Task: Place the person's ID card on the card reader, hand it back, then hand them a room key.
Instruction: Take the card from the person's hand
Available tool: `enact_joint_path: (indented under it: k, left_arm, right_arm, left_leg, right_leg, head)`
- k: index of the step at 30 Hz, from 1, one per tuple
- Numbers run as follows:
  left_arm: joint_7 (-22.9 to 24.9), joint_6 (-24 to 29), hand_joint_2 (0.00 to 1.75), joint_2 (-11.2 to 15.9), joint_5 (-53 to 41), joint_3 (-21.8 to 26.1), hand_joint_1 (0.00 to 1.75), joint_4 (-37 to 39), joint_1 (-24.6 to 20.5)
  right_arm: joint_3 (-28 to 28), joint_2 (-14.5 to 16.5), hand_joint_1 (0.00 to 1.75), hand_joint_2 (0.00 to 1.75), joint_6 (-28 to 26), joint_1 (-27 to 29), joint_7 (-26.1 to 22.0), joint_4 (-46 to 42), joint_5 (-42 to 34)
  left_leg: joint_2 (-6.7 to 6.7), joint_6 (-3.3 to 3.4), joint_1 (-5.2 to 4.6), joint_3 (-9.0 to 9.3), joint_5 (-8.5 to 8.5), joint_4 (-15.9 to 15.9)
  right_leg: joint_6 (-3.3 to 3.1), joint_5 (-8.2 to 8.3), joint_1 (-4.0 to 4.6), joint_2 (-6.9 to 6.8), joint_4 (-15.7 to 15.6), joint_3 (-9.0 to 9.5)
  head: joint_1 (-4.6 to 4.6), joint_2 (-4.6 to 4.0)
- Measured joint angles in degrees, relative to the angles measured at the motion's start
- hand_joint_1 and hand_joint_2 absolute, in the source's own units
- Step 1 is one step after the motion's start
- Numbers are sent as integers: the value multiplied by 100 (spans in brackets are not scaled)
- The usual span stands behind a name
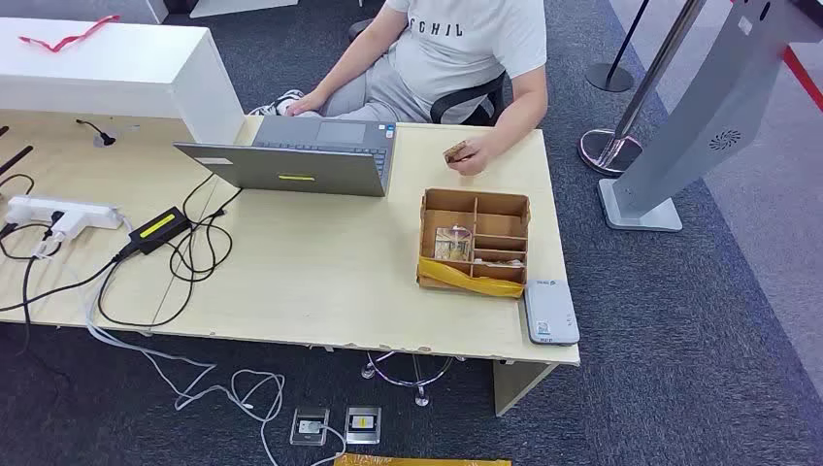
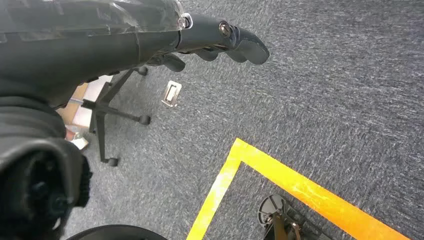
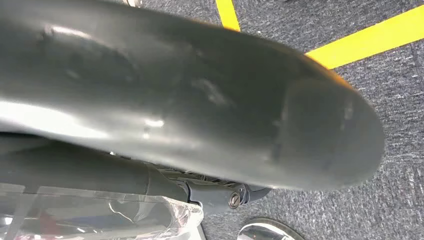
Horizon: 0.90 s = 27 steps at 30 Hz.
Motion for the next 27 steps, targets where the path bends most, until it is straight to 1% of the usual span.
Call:
enact_joint_path:
  k: [17, 23, 25, 27]
  left_arm:
    - [-5, 0, 0, -2, -280, 233, 0, 0, 0]
    - [21, 0, 0, -2, -430, 368, 0, 0, 1]
    - [23, 0, 0, 0, -475, 428, 0, 0, 1]
    - [28, 1, 0, 5, -563, 506, 0, 0, 4]
  right_arm:
    - [1, 0, 0, 0, 2, 0, -18, 0, -28]
    - [2, -65, 0, 0, 11, -3, 127, 0, -91]
    - [2, -152, 0, 0, -40, -6, -1, 1, -195]
    - [-21, -351, 0, 0, -106, -13, -425, 2, -446]
  left_leg:
    - [0, 0, 0, 0, 0, 0]
    - [0, 0, -1, 0, 0, 0]
    - [0, 0, -3, 0, 0, 0]
    - [0, 2, -11, 0, 0, 0]
  right_leg:
    - [0, 0, 0, 0, 0, 0]
    - [0, 0, -1, 0, 0, 0]
    - [1, 0, -3, 0, -1, 0]
    - [3, 2, -11, -1, -1, 0]
  head:
    - [-1, 0]
    - [-3, 0]
    - [-3, 1]
    - [-3, 1]
